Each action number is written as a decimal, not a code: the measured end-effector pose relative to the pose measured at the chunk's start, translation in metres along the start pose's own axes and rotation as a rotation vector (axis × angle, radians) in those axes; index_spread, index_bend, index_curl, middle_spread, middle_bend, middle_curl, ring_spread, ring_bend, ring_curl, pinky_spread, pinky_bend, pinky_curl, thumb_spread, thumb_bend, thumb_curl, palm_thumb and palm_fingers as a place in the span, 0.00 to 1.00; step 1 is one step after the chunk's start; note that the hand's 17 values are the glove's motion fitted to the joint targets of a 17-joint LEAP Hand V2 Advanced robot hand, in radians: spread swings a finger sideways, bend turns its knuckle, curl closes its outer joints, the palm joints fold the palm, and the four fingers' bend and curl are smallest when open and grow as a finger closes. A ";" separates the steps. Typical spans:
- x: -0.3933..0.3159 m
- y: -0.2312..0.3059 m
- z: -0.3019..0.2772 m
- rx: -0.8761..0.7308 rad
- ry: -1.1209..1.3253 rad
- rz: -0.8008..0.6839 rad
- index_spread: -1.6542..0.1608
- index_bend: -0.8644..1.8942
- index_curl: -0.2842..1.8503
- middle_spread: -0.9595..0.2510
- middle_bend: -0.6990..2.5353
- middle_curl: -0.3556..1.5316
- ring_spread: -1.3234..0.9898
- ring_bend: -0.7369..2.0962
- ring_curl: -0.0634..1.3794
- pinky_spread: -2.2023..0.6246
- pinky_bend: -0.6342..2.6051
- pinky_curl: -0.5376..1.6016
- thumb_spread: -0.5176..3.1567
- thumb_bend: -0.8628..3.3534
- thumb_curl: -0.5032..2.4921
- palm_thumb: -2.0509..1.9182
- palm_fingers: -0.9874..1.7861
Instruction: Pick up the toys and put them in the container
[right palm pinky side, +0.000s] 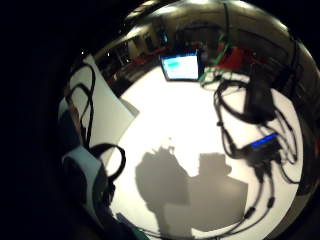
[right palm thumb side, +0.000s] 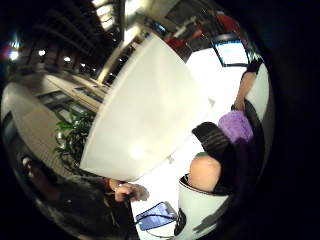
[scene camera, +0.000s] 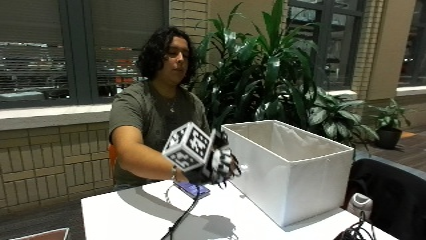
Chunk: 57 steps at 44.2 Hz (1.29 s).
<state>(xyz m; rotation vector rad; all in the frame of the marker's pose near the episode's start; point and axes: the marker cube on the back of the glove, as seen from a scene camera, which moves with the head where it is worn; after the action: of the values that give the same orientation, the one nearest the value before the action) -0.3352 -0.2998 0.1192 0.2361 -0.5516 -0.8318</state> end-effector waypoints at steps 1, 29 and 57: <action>-0.011 -0.001 -0.012 0.011 -0.003 -0.025 0.71 0.50 0.46 0.48 0.45 0.58 0.41 0.69 0.35 0.64 0.51 0.44 0.46 0.24 0.32 0.64 0.81; -0.349 -0.127 -0.058 -0.044 0.203 -0.464 0.73 0.59 0.56 0.48 0.54 0.72 0.43 0.75 0.45 0.62 0.54 0.49 0.38 0.23 0.42 0.63 0.75; -0.243 -0.065 -0.074 -0.310 0.588 -0.345 0.68 0.38 0.43 0.61 0.32 0.56 0.47 0.61 0.31 0.72 0.58 0.46 0.39 0.17 0.31 0.47 0.38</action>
<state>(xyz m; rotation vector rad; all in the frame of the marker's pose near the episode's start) -0.4684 -0.1606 -0.0593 0.2794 0.1773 -1.1100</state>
